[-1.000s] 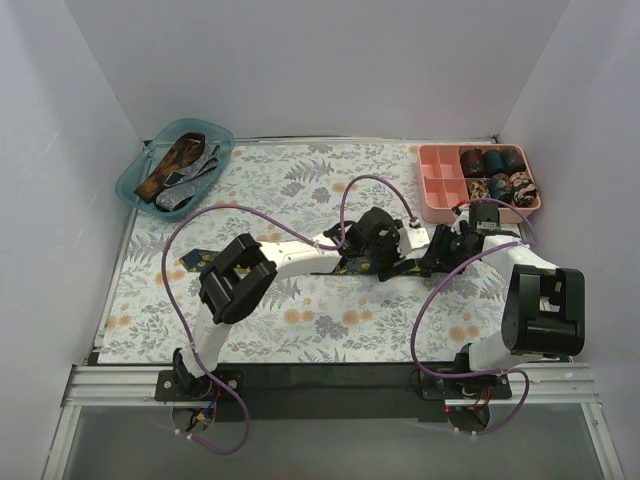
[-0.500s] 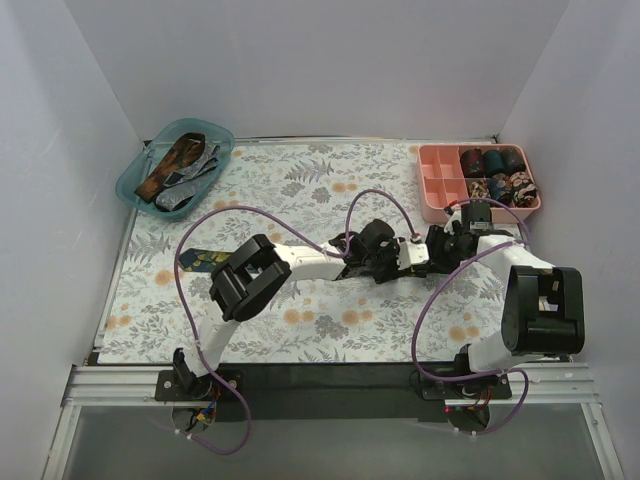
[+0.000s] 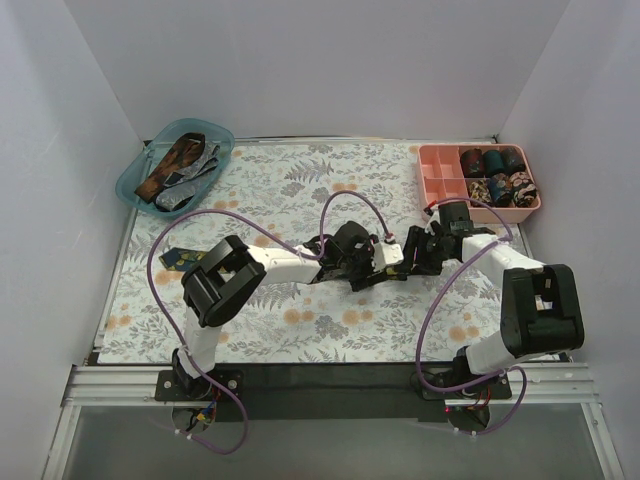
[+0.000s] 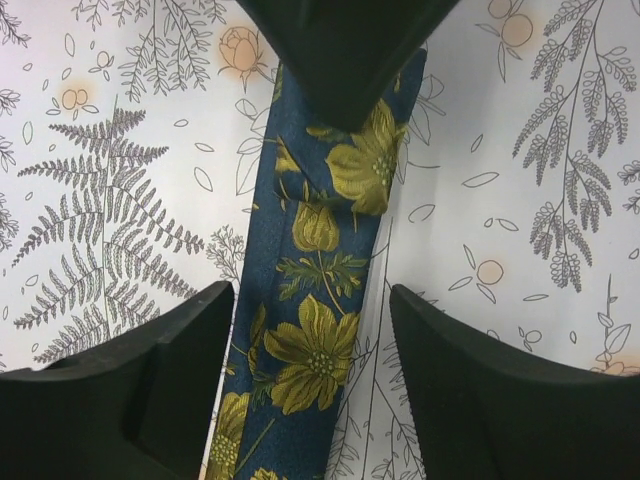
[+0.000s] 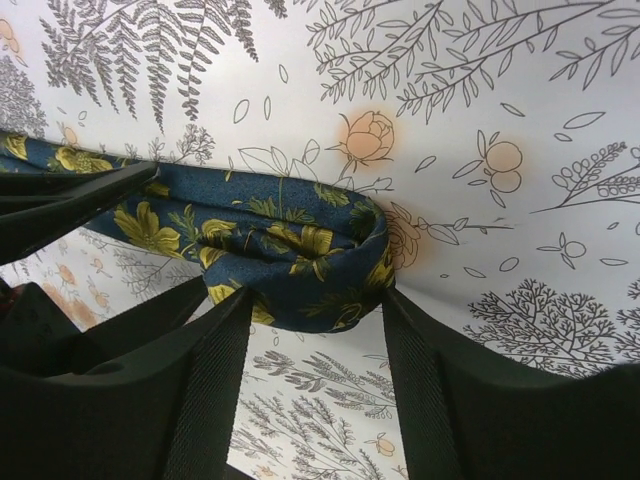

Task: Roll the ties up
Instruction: Flatten the tie

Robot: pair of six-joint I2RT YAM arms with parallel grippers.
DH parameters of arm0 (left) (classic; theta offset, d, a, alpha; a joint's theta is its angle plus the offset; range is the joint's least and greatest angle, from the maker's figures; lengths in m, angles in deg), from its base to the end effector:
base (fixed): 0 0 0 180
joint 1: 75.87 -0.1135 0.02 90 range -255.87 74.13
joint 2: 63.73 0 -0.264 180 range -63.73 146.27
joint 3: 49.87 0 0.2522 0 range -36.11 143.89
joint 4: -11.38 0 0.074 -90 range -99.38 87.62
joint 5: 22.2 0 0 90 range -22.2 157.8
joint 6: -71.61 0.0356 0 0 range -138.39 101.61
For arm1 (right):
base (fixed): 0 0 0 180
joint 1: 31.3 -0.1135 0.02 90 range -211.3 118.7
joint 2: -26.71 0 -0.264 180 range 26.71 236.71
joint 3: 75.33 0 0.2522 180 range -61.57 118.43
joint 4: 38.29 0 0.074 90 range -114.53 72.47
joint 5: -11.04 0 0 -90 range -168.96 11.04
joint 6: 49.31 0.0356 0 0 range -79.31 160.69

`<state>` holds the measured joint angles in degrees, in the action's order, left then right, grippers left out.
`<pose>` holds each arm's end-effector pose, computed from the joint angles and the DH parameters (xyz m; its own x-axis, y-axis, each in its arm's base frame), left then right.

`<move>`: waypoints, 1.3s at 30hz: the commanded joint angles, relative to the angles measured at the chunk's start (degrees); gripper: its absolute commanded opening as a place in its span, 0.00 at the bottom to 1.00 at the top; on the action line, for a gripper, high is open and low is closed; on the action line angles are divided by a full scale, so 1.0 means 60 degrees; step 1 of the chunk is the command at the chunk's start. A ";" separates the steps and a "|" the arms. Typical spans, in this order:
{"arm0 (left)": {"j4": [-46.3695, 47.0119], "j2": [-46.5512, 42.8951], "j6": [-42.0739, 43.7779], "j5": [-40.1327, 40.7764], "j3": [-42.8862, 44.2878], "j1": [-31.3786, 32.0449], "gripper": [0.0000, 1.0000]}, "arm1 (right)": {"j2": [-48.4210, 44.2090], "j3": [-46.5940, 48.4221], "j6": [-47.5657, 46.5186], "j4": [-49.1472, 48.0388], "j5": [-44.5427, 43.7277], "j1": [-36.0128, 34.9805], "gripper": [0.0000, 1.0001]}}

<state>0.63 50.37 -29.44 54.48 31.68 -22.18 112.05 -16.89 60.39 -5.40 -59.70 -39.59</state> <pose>0.2418 -0.3429 0.1443 -0.5679 0.4579 -0.6840 0.7892 0.5389 -0.2946 0.2730 0.0516 0.1695 -0.9064 0.1895 -0.3776 0.0055 0.8990 0.4380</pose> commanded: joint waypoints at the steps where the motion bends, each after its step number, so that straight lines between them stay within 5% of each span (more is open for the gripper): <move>1: -0.0442 -0.0560 0.0215 -0.0226 0.0039 0.0016 0.61 | -0.0336 0.0579 0.0188 0.0061 0.0143 -0.0009 0.53; 8: -0.0442 -0.0517 0.0684 -0.0724 0.0713 0.0031 0.84 | -0.1273 0.0872 -0.0075 0.0735 -0.0412 0.0049 0.73; 14: -0.0457 0.0098 0.0875 -0.1148 0.1650 0.0118 0.86 | -0.1479 0.0887 -0.0573 0.1366 -0.0869 0.0927 0.93; 21: -0.0281 0.0100 0.0494 -0.0682 0.1622 0.0251 0.86 | -0.1171 0.0580 -0.0530 0.1089 -0.0179 0.0972 0.61; 30: -0.0033 0.0084 0.0654 -0.0372 0.1123 0.0236 0.86 | -0.1026 0.0711 -0.1525 0.1482 -0.1921 0.1031 0.62; 39: 0.0217 0.0802 0.1226 -0.0241 0.1314 0.0236 0.86 | -0.0732 0.0770 -0.2259 0.1703 -0.2113 0.1089 0.62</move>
<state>0.45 54.30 -24.06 52.21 38.30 -20.89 107.33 -13.48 49.22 4.02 -71.04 -33.50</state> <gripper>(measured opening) 0.857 0.621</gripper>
